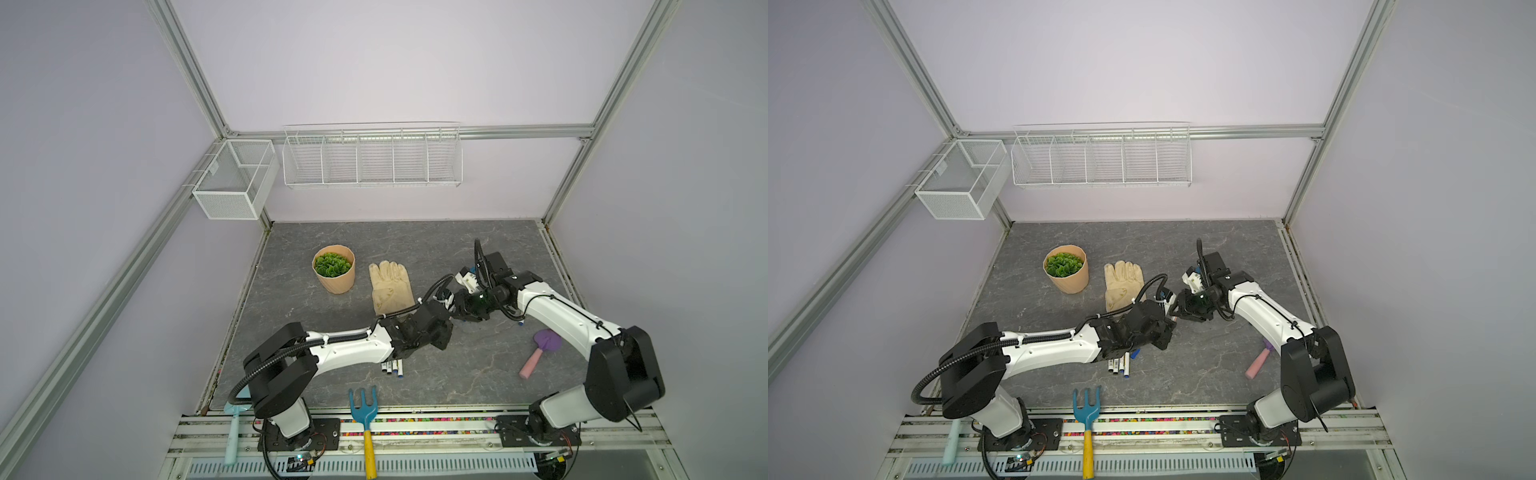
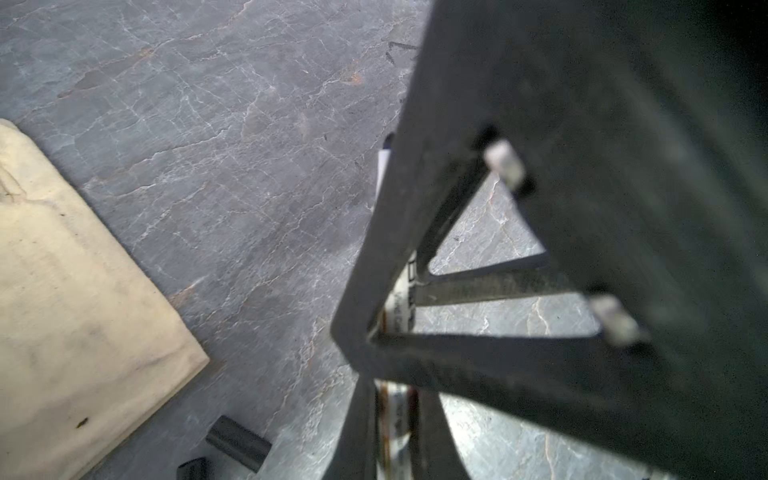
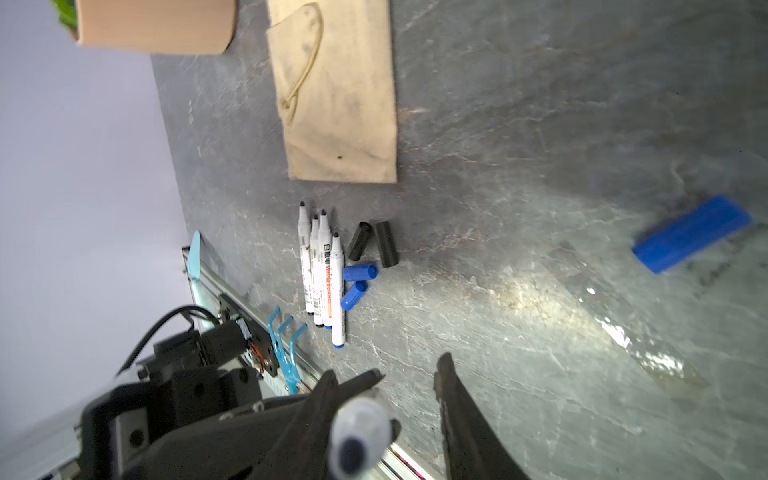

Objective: Insert the pens into the pen caps

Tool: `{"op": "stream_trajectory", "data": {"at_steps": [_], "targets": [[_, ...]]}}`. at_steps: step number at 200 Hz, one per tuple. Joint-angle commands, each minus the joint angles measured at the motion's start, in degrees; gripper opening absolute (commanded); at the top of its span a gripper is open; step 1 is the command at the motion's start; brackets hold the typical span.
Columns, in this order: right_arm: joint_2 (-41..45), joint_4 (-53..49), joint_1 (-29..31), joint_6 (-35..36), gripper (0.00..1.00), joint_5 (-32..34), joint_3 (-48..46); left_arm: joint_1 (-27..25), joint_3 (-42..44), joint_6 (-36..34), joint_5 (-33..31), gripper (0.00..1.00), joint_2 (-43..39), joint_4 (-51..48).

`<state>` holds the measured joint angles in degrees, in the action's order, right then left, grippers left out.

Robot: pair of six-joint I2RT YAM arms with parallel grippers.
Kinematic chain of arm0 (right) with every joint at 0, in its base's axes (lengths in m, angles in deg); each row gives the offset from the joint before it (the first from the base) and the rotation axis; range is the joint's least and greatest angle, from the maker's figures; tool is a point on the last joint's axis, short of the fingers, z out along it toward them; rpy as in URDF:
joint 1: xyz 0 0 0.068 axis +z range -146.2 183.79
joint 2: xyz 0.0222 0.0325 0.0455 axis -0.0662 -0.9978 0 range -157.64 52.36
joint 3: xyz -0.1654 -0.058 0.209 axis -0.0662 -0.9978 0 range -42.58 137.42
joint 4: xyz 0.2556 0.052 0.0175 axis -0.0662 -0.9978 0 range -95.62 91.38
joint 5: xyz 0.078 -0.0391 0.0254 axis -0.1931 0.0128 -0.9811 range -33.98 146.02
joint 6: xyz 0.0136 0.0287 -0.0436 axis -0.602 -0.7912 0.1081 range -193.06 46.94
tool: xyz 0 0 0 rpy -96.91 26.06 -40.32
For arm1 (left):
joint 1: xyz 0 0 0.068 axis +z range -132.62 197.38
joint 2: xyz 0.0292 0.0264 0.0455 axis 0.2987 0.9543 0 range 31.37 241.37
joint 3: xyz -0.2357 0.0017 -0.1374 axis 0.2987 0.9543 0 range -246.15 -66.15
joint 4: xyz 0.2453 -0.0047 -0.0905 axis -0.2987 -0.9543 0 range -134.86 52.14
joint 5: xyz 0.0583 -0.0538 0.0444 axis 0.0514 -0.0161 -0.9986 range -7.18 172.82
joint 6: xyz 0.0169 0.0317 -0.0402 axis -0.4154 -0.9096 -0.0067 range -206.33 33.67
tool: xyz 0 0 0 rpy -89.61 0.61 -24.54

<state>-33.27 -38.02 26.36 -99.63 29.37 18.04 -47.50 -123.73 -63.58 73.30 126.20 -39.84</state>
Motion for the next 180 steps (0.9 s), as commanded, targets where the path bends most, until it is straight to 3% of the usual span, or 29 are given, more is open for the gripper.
{"op": "stream_trajectory", "data": {"at_steps": [1, 23, 60, 180], "targets": [[-0.05, -7.78, -0.51, -0.45, 0.49, 12.05, 2.14, 0.38, 1.99, 2.22, -4.95, 0.0, -2.07, -0.87], [-3.08, -11.53, -0.51, -0.66, 0.5, 20.93, 3.59, 0.41, 4.31, 3.04, -4.68, 0.0, -3.78, 0.29], [-7.8, -11.37, -0.53, -2.34, 0.5, 28.03, 5.24, 0.34, 6.13, 3.56, -4.5, 0.0, -5.42, 1.79], [-20.95, -5.43, -0.51, -3.81, 0.44, 28.52, 10.17, 0.28, 9.63, 4.33, -4.68, 0.0, -8.52, 2.68]]}}
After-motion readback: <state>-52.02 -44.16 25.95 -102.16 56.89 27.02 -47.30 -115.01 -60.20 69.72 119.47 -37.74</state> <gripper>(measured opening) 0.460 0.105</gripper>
